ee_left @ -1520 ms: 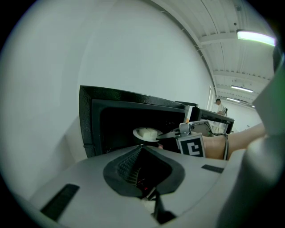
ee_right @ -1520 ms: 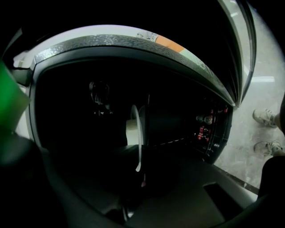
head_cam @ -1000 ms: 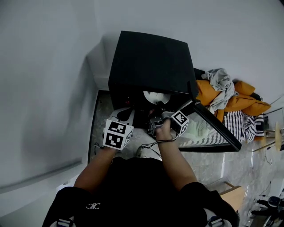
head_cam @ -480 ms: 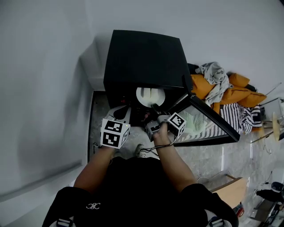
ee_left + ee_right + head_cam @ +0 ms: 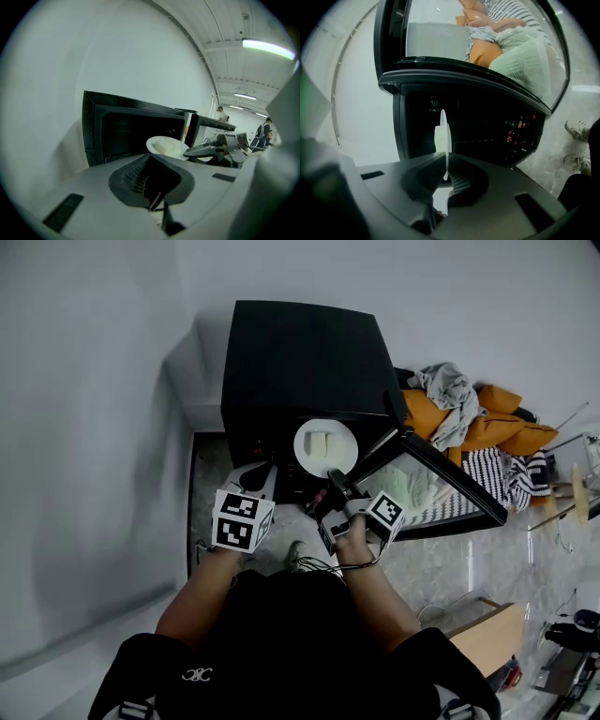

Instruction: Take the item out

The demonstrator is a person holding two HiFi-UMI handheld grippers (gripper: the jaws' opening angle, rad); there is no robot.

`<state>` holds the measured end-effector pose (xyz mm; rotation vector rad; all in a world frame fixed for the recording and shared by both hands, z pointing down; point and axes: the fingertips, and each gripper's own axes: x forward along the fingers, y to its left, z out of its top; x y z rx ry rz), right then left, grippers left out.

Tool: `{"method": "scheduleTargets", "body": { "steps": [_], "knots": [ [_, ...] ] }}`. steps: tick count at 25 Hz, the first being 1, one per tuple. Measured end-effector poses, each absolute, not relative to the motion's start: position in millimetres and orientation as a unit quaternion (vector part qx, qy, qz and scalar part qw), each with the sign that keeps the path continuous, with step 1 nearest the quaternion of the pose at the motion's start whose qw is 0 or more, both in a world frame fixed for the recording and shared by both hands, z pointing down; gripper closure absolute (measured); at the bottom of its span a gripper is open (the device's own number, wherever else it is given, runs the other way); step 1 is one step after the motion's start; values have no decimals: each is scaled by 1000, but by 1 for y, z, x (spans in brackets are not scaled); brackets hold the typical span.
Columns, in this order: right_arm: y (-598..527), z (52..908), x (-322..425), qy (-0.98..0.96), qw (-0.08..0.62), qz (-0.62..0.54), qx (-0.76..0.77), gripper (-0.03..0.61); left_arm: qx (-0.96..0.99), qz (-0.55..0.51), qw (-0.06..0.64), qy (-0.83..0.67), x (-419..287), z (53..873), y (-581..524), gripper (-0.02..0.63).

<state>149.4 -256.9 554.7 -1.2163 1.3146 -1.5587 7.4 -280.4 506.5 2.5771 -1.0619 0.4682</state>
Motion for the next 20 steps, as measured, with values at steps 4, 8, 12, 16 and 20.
{"method": "scheduleTargets", "body": {
  "steps": [4,8,12,16,20],
  "knots": [
    [-236,551,142,524,364,-611,-469,557,904,166,153,-364,4,505,-277,607],
    [-216,550,143,525,359,-613,-469,557,906,164,149,-361,0,501,-276,607],
    [-190,539,133,535,346,-611,-470,557,909,167,145,-354,-2,501,-272,606],
    [-168,520,119,543,359,-607,-455,557,912,165,142,-347,-1,499,-268,607],
    [-151,506,109,552,360,-605,-447,557,916,163,140,-340,2,496,-257,606]
  ]
}}
